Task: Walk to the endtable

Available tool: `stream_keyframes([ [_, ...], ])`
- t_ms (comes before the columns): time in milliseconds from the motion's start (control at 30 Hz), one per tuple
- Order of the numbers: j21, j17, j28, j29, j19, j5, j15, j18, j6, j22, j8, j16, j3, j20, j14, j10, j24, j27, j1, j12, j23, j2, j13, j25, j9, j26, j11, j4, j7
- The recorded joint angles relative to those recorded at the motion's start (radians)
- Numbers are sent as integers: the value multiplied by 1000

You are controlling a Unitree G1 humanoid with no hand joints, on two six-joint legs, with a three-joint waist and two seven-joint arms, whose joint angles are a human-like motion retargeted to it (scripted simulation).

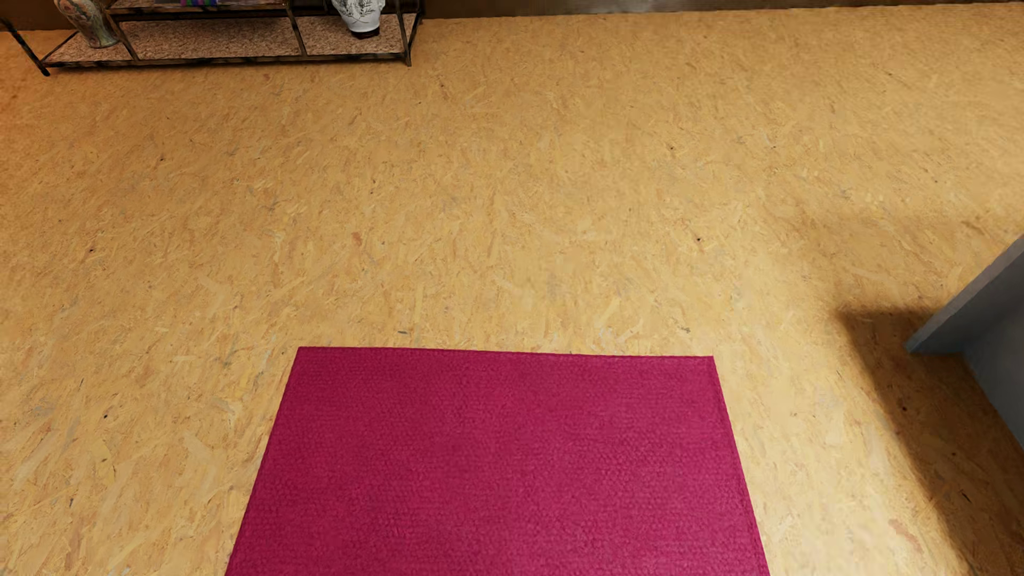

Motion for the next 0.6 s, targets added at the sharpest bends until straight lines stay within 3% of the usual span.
stream_keyframes([
  [67,-25,-20,0,0,0,-22,-30,0,-21,11,0,20,92,-56,155,-375,0,0,-91,25,-82,168,-23,0,6,0,-97,-10,0],
  [100,-27,-32,0,0,0,-25,-69,0,-22,2,0,26,127,-51,90,-553,0,0,-126,45,-110,231,-43,0,-3,0,-130,-8,0],
  [167,-35,-48,0,0,0,-23,-149,0,-26,33,0,21,148,-58,-365,-742,0,0,-163,66,-125,343,-89,0,-24,0,-154,-9,0],
  [200,-61,-41,0,0,0,-25,-165,0,-28,40,0,21,179,-78,-415,-730,0,0,-186,70,-115,369,-97,0,-27,0,-139,2,0],
  [267,-87,-20,0,0,0,-58,-57,0,-60,54,0,16,209,-95,2,-629,0,0,-249,79,-70,410,-89,0,-25,0,-60,-28,0],
  [300,-98,2,0,0,0,-93,93,0,-91,69,0,14,217,-110,114,-542,0,0,-250,72,-36,403,-62,0,-20,0,42,-56,0],
  [333,-80,17,0,0,0,-115,297,0,-106,80,0,16,193,-115,112,-504,0,0,-198,71,1,367,-30,0,-21,0,208,-86,0],
  [367,-64,24,0,0,0,-127,424,0,-105,84,0,7,162,-83,94,-479,0,0,-153,72,16,267,1,0,-30,0,414,-118,0],
  [400,-18,22,0,0,0,-149,347,0,-113,56,0,15,127,-85,44,-489,0,0,-72,57,30,175,19,0,-17,0,616,-141,0],
  [433,2,21,0,0,0,-156,181,0,-105,41,0,17,75,-76,-31,-520,0,0,28,37,34,85,39,0,-6,0,730,-140,0],
  [500,0,12,0,0,0,-138,18,0,-46,7,0,20,-54,-82,-172,-597,0,0,196,-33,69,-98,78,0,-16,0,710,-109,0],
  [533,14,4,0,0,0,-140,12,0,-27,-29,0,40,-115,-116,-256,-652,0,0,299,-71,65,-145,106,0,-14,0,583,-93,0],
  [600,1,-15,0,0,0,-147,76,0,7,-70,0,55,-186,-70,-404,-737,0,0,463,-139,89,-223,137,0,-19,0,250,-58,0],
])
